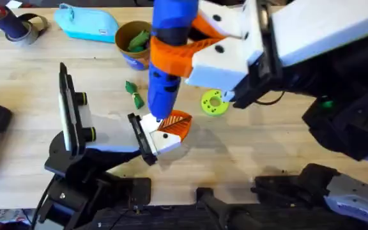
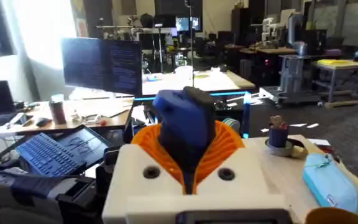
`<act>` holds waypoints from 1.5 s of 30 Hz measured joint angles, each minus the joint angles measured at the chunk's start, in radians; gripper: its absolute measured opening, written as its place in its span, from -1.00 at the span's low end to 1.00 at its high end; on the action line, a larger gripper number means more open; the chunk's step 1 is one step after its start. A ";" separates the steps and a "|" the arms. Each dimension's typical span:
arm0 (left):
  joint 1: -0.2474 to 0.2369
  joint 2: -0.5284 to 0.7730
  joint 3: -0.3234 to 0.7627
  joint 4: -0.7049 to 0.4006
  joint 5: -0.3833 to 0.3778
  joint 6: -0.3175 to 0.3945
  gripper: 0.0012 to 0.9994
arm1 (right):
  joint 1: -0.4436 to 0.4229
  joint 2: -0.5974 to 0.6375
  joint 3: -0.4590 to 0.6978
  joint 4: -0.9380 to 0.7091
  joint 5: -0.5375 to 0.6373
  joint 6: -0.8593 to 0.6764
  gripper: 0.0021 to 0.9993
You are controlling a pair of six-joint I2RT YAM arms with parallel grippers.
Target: Pick up the gripper from the table and insert it into the empty holder that is missing its gripper. Then pick up a screw, insert it into the mounting hole, and use the screwdriver to tighten it. Finally, clean up the table by picking up the vegetable and placing it into the bucket.
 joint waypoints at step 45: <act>0.000 0.000 0.000 -0.007 0.000 0.000 -0.98 | 0.011 0.058 0.000 0.002 0.006 -0.017 -0.92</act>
